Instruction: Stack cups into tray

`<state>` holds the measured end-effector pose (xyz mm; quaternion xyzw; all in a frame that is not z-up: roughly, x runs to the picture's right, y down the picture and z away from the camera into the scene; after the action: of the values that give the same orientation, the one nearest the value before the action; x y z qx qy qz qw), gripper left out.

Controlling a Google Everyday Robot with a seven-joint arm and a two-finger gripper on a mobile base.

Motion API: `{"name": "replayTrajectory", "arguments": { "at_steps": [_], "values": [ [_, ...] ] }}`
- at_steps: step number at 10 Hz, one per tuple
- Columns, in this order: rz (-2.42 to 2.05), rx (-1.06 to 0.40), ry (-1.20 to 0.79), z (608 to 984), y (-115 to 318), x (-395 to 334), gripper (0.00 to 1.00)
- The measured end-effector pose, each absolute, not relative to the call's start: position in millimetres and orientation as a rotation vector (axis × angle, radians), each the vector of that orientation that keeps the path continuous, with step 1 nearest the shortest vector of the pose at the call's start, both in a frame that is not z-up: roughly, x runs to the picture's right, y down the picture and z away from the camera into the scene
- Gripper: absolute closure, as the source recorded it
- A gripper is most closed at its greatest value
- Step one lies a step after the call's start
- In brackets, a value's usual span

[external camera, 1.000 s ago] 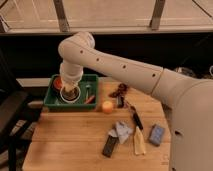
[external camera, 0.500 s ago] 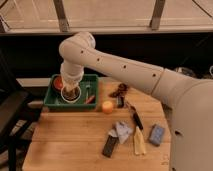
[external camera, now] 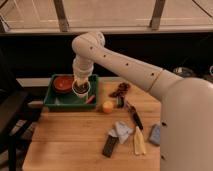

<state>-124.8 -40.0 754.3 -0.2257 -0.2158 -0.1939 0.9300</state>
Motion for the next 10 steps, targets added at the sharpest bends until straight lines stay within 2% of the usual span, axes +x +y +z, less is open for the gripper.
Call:
{"name": "replayTrajectory", "arguments": {
  "at_steps": [9, 10],
  "values": [
    [-0.416, -0.474, -0.478, 843, -35, -152, 1.00],
    [-0.421, -0.472, -0.491, 851, -32, -157, 0.95]
  ]
}}
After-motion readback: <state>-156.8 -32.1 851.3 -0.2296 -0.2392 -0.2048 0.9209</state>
